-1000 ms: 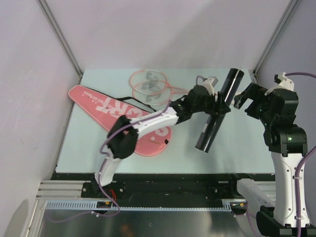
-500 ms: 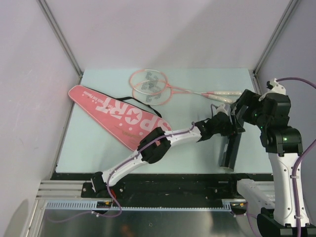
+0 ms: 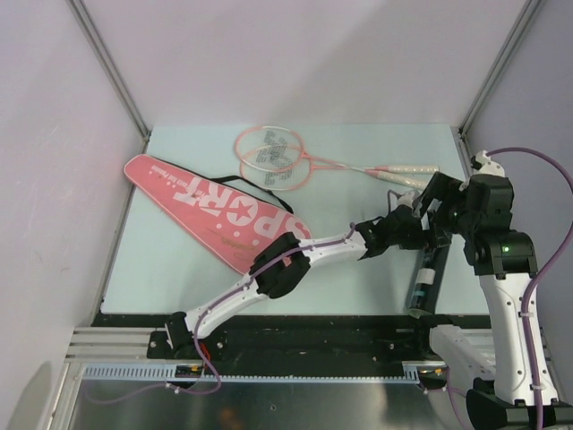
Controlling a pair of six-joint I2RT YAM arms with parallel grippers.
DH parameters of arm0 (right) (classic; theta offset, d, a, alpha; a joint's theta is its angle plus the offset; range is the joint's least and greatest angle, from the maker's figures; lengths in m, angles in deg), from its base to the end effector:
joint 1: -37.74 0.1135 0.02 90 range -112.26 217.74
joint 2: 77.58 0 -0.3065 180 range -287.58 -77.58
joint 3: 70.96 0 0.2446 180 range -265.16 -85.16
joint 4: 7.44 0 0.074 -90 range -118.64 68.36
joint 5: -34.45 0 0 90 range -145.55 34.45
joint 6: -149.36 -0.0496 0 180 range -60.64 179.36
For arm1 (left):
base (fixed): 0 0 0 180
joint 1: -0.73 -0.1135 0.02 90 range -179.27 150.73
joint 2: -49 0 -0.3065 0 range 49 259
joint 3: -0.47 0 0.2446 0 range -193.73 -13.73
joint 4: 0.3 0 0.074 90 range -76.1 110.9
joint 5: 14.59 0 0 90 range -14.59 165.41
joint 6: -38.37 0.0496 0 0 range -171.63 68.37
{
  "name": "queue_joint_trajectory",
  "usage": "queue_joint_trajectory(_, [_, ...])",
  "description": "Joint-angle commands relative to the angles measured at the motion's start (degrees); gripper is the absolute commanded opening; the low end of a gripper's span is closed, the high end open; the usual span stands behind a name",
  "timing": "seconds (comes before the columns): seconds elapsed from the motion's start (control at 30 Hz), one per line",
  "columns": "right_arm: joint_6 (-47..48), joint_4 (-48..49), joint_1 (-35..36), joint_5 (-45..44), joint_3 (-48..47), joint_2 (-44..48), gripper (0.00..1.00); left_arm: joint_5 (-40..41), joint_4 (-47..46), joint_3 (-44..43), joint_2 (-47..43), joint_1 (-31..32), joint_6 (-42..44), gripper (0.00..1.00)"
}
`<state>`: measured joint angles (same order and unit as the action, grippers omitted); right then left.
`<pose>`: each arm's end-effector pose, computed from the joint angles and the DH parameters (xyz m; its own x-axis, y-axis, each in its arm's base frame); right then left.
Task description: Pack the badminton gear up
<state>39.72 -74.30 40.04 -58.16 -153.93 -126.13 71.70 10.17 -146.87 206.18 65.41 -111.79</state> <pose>0.1231 0.0027 0.4152 -0.5054 0.3157 -0.8031 0.1786 0.9488 0.2607 0.2791 -0.5974 0.1477 -0.8788 -0.1665 -0.4472 0.3330 0.4572 -0.8247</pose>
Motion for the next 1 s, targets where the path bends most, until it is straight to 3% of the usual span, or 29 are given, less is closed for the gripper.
queue_joint_trajectory(0.0, [1.01, 3.88, 0.33, -1.17, -0.31, 0.48, 1.0, -2.53, -0.58, 1.83, -8.55, -2.54, 6.01, 1.0])
queue_joint_trajectory(0.07, [1.18, 4.76, 0.24, -0.29, -0.31, -0.04, 1.0, -4.81, -0.49, 3.4, -11.96, -3.6, 7.16, 1.0])
queue_joint_trajectory(0.17, [1.97, 6.51, 0.33, 0.76, -0.31, -2.24, 1.0, -5.43, -0.84, 12.88, -21.86, -4.74, 11.8, 1.0])
queue_joint_trajectory(0.23, [2.06, 9.32, 0.24, 3.73, -0.31, -4.34, 1.0, -4.74, -0.93, 23.42, -28.74, -5.53, 17.69, 0.99])
queue_joint_trajectory(0.37, [2.15, 15.65, 0.77, 9.11, -0.31, -9.17, 1.0, -3.85, -1.54, 44.24, -51.02, -9.65, 24.98, 0.95])
queue_joint_trajectory(0.5, [2.32, 25.12, 8.04, 10.35, -0.31, -17.26, 1.0, 0.53, -1.37, 69.69, -71.89, -14.22, 30.17, 0.93])
queue_joint_trajectory(0.53, [2.5, 26.89, 13.11, 9.22, -0.31, -19.54, 1.0, 2.98, -1.02, 73.34, -80.54, -15.28, 30.89, 0.93])
queue_joint_trajectory(0.6, [3.46, 33.54, 17.8, 9.73, -0.31, -26.72, 0.98, 3.53, 1.52, 82.81, -88.94, -19.67, 32.29, 0.93])
queue_joint_trajectory(0.63, [4.16, 36.2, 21.39, 13.99, -0.31, -29.12, 0.98, 6.14, 2.92, 85.3, -96.99, -21.08, 32.3, 0.93])
queue_joint_trajectory(0.77, [9.16, 47.99, 25.46, 24.92, -1.88, -41.86, 0.89, 4.24, 16.59, 92.0, -111.62, -31.95, 33.44, 0.96])
queue_joint_trajectory(0.83, [9.97, 50.12, 25.91, 32.09, -4.6, -49.91, 0.87, 2.22, 24.42, 92.19, -114.46, -37.05, 32.57, 1.0])
queue_joint_trajectory(0.97, [11.81, 50.74, 28.53, 37.24, -13.46, -60.59, 0.86, 0.37, 29.21, 91.92, -119.02, -42.7, 27.48, 1.0])
